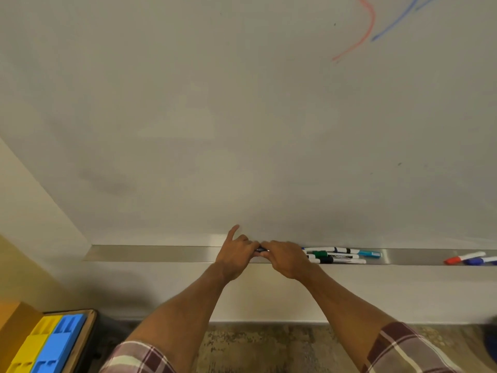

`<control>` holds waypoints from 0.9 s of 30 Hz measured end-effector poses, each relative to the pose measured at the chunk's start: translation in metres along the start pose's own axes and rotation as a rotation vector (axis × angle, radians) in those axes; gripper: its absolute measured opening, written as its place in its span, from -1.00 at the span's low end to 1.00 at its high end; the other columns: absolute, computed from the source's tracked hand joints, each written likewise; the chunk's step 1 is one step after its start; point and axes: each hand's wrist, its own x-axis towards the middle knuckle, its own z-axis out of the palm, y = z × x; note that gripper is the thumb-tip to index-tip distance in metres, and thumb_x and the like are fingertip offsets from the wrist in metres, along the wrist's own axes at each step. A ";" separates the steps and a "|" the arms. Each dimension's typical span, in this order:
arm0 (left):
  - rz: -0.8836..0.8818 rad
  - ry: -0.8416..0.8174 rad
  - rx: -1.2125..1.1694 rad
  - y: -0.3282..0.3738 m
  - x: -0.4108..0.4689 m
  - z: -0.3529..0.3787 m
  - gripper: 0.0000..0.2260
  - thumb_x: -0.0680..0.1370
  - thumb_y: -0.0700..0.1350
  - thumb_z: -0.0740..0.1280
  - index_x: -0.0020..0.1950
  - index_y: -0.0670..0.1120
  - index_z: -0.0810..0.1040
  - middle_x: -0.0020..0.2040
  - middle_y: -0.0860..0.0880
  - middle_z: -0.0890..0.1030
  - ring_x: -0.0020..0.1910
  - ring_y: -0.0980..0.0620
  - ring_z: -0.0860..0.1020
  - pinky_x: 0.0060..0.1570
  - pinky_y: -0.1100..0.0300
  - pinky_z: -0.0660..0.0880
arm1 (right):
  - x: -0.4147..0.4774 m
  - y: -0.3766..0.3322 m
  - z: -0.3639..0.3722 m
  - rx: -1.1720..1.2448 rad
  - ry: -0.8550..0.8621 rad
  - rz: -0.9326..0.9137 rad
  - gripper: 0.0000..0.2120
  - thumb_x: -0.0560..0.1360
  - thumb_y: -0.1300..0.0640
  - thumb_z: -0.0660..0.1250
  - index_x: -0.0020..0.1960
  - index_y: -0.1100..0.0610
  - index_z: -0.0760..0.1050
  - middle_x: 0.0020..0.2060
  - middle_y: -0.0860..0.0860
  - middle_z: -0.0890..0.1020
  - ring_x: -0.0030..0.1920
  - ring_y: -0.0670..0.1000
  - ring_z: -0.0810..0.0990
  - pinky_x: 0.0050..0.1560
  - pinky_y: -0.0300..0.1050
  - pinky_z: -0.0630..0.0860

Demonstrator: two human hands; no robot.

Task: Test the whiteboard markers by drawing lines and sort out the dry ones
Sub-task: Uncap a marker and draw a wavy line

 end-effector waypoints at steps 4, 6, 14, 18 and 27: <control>0.005 -0.007 0.052 0.013 0.009 -0.003 -0.80 0.67 -0.08 0.16 0.23 -0.04 0.51 0.08 -0.04 0.66 0.20 -0.04 0.52 0.50 -0.05 -0.12 | -0.011 0.012 -0.016 0.036 0.052 -0.026 -0.65 0.61 -0.12 0.07 0.24 0.01 0.48 -0.03 0.01 0.66 -0.09 0.05 0.61 -0.15 -0.16 0.42; 0.015 0.001 0.084 0.020 0.012 -0.005 -0.81 0.65 -0.11 0.19 0.24 -0.04 0.50 0.09 -0.04 0.65 0.20 -0.04 0.51 0.49 -0.05 -0.07 | -0.020 0.020 -0.022 -0.020 0.109 -0.049 -0.65 0.61 -0.16 0.06 0.28 -0.09 0.46 -0.03 -0.03 0.67 -0.09 0.02 0.61 -0.20 -0.18 0.36; -0.073 0.358 0.032 0.043 0.023 -0.006 -0.83 0.57 0.01 0.34 0.07 -0.04 0.62 0.09 -0.03 0.67 0.13 -0.07 0.60 0.35 -0.12 0.32 | -0.043 0.036 -0.046 0.140 0.234 0.137 -0.62 0.56 -0.14 0.19 0.25 0.07 0.31 -0.22 -0.07 0.55 -0.20 0.02 0.56 -0.25 -0.14 0.41; -0.099 0.498 0.055 0.046 0.031 -0.019 -0.71 0.56 0.03 0.35 0.23 -0.04 0.58 0.34 -0.10 0.53 0.32 -0.18 0.48 0.34 -0.18 0.32 | -0.048 0.046 -0.065 0.186 0.270 0.134 -0.80 0.54 0.14 0.20 0.12 0.13 0.24 -0.33 -0.01 0.45 -0.39 -0.02 0.42 -0.37 -0.19 0.34; -0.104 0.634 0.134 0.034 0.056 -0.109 -0.54 0.66 0.14 0.03 0.50 -0.02 0.37 0.54 -0.12 0.26 0.51 -0.19 0.23 0.46 -0.23 0.12 | -0.029 0.038 -0.151 0.266 0.600 -0.074 -0.90 0.56 0.22 0.20 0.06 0.16 0.42 -0.20 0.02 0.47 -0.24 -0.01 0.45 -0.23 -0.10 0.47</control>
